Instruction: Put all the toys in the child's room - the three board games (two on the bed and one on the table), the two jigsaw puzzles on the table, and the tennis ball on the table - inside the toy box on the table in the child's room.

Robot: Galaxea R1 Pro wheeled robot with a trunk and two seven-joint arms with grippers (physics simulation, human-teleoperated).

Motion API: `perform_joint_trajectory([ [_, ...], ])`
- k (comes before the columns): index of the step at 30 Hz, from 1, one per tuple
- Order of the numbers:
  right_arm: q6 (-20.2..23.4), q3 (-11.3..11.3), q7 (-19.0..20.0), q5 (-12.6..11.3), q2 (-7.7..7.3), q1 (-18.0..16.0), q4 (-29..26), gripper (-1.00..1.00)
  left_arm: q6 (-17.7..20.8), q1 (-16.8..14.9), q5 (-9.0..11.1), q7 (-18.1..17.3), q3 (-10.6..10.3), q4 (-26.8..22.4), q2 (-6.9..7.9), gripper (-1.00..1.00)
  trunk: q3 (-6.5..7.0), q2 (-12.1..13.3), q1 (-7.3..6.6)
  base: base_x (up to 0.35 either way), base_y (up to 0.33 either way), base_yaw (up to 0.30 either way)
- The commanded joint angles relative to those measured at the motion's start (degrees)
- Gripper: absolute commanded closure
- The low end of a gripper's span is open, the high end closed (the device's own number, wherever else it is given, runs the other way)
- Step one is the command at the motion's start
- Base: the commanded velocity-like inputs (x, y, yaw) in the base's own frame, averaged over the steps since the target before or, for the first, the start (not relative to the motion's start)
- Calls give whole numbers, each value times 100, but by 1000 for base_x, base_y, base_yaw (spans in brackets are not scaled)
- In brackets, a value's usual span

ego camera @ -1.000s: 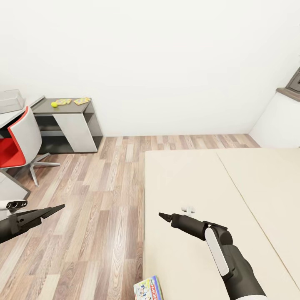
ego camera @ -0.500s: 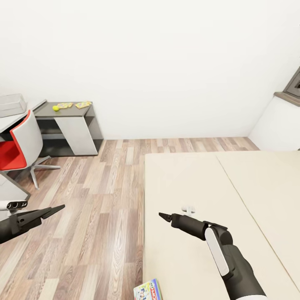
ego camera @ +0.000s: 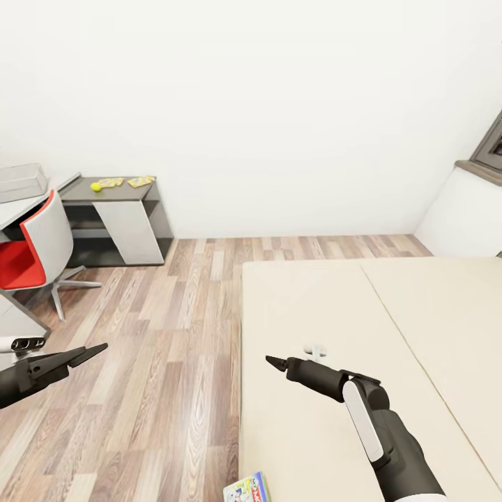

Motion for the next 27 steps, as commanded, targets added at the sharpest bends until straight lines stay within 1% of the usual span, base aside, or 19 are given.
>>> perform_joint_trajectory([
  [1, 33, -6, 7, -7, 2, -4, -5, -100, 61, -3, -4, -21, 0, -1, 2, -100, 1, -8, 3, 0, 0, 0],
  [11, 33, -6, 7, -6, 2, -4, -7, -100, 61, -3, -7, -18, 0, 0, 6, -100, 94, -8, 3, 0, 0, 26],
  [27, 33, -6, 7, -7, -3, -4, 2, -100, 61, -3, 1, 11, 1, 8, 10, -100, 244, -8, 3, 0, 0, 73],
])
